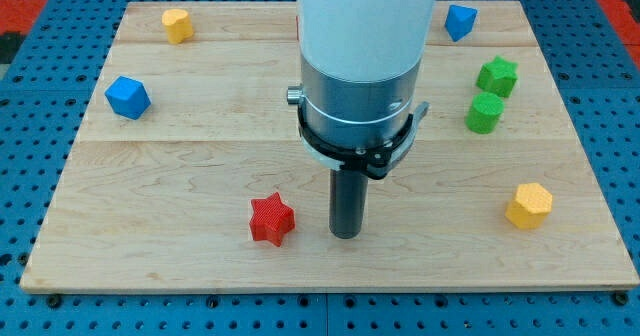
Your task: Slide the red star slightly left
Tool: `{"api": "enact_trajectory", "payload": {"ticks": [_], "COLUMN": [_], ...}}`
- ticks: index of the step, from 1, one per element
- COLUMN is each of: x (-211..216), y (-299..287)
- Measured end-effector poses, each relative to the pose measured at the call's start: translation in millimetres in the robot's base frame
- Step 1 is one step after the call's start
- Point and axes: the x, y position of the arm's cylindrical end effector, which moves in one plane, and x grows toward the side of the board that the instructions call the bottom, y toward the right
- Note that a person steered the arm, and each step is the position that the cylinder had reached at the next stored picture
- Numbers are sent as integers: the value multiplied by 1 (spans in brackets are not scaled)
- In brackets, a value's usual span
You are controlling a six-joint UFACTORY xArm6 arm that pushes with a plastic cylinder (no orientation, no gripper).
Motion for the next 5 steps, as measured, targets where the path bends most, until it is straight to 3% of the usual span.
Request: {"api": "enact_trajectory", "payload": {"ticks": [2, 5], "x": [3, -11], "y": [-68, -40]}}
